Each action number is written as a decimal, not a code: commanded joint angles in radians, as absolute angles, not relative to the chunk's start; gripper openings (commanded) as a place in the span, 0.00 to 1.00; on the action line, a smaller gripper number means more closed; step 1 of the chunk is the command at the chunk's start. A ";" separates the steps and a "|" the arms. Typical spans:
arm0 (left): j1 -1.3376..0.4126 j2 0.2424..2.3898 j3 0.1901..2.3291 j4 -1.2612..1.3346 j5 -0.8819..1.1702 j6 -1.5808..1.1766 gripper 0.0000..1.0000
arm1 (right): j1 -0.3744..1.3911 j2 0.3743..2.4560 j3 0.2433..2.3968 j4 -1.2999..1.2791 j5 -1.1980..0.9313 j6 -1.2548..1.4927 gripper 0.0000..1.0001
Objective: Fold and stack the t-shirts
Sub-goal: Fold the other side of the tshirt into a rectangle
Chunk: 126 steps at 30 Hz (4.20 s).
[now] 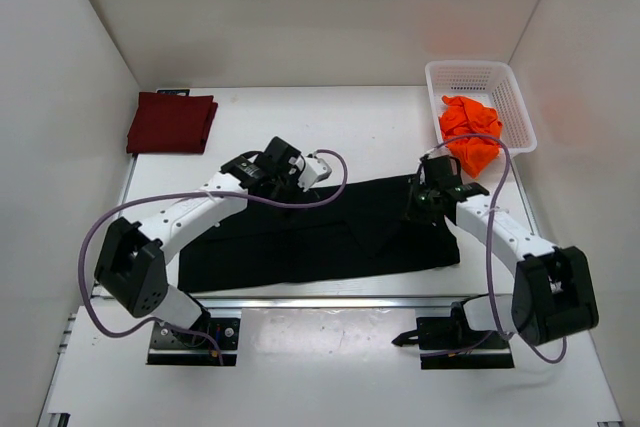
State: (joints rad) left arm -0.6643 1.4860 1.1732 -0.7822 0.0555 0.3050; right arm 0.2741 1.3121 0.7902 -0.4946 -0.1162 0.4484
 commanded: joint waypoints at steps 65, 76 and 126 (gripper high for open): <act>-0.973 1.878 1.272 -0.410 0.336 -0.158 0.85 | 0.207 1.216 0.672 -0.584 -0.020 0.491 0.43; -0.960 1.864 1.261 -0.410 0.344 -0.149 0.84 | 0.084 1.077 0.684 -0.825 -0.031 0.477 0.36; -1.141 1.914 1.295 -0.321 0.063 0.090 0.20 | 0.002 0.911 0.396 -0.719 -0.301 0.666 0.25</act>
State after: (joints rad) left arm -1.1362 1.9396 1.2812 -0.3122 0.0441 0.0864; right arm 0.0132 0.9325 0.4122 -0.7242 -0.2783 0.6552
